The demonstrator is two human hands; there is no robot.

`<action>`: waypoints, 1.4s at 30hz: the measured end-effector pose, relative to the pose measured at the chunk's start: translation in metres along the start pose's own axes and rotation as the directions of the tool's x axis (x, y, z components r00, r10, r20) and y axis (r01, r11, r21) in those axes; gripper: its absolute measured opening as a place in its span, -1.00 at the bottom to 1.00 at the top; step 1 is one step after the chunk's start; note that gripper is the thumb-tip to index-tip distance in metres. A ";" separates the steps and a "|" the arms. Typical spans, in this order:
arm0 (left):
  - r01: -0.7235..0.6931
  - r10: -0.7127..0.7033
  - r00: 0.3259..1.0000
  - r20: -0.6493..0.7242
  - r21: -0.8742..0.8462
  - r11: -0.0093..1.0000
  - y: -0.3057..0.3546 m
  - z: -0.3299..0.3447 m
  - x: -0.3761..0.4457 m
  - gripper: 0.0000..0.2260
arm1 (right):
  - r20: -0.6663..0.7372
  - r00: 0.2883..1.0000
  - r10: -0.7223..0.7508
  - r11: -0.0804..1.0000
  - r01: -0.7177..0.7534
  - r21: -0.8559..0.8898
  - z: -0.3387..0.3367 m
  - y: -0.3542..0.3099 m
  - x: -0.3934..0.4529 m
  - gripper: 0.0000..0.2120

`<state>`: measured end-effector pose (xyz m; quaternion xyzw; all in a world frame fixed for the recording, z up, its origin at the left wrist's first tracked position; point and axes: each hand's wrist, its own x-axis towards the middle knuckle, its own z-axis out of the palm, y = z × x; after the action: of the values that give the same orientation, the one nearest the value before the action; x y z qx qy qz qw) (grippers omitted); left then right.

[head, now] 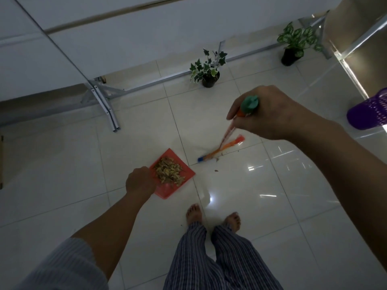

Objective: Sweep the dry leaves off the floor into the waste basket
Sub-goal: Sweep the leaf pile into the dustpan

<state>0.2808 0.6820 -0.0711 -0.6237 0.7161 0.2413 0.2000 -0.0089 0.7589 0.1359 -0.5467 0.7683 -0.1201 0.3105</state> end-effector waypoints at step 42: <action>-0.073 0.078 0.996 -0.035 0.132 0.989 0.011 0.010 -0.011 -0.82 | -0.192 0.897 0.399 0.825 -0.259 0.502 0.051 0.027 -0.015 -0.90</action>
<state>0.2715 0.6976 -0.0715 -0.5864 0.7574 0.1885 0.2168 0.0050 0.7901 0.0872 -0.2905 0.8372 -0.3227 0.3325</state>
